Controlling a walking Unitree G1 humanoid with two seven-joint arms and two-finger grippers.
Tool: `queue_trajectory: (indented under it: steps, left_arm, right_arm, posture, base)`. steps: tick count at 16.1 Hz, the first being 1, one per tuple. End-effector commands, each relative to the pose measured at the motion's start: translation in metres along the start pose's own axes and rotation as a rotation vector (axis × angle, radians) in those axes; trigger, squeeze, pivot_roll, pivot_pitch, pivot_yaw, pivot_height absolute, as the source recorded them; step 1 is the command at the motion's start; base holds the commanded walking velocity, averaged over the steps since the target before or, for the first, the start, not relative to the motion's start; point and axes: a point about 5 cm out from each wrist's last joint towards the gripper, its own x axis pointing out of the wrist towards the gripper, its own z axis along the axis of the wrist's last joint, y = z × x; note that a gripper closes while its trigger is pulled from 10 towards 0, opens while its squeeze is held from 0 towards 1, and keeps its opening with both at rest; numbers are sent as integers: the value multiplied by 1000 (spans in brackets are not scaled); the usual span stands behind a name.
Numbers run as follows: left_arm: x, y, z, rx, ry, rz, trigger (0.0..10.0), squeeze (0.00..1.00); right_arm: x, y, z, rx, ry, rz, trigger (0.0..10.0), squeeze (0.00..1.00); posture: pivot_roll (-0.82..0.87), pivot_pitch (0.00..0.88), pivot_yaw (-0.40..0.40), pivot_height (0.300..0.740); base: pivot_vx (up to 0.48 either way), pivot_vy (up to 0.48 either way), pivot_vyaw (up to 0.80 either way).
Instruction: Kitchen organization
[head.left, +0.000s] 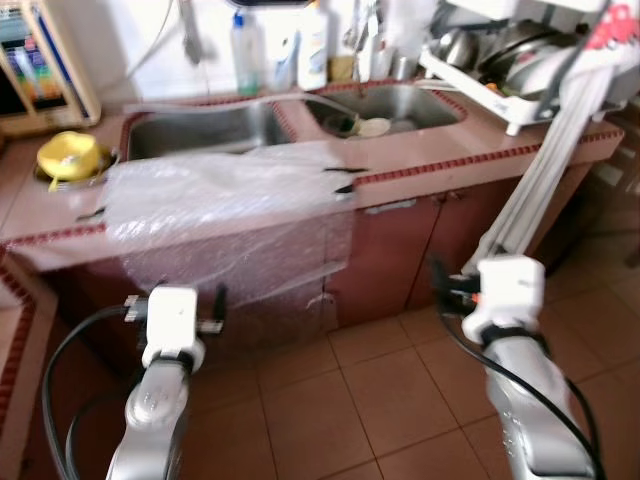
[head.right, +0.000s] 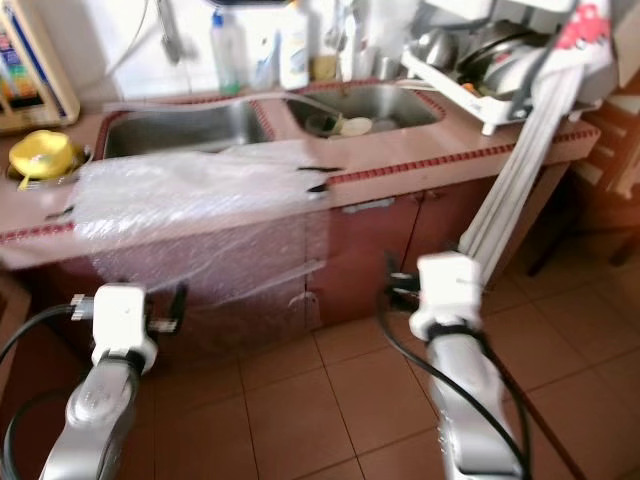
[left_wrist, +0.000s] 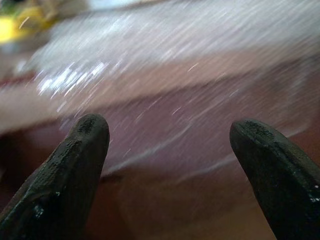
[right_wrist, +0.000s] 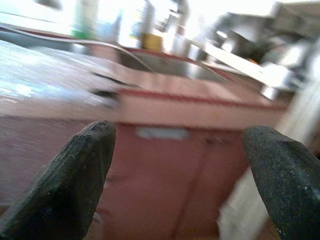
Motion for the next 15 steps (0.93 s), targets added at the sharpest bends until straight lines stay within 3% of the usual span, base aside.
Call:
queue_trajectory:
  steps: [1,7,15]
  left_arm:
    - [1,2,11,1,-35,15,10000,0]
    - [4,9,20,26,-71,36,10000,0]
    - [15,14,30,3,-99,111,10000,0]
  right_arm:
    - [3,-1,1,7,5,14,10000,0]
    - [12,13,1,21,4,75,10000,0]
    - [23,32,-2,59,-3,121,10000,0]
  posture:
    - [-15,57,-23,740]
    - [19,61,-48,740]
    - [62,0,-68,740]
  base:
    - [0,0,0]
    - [0,0,0]
    - [0,0,0]
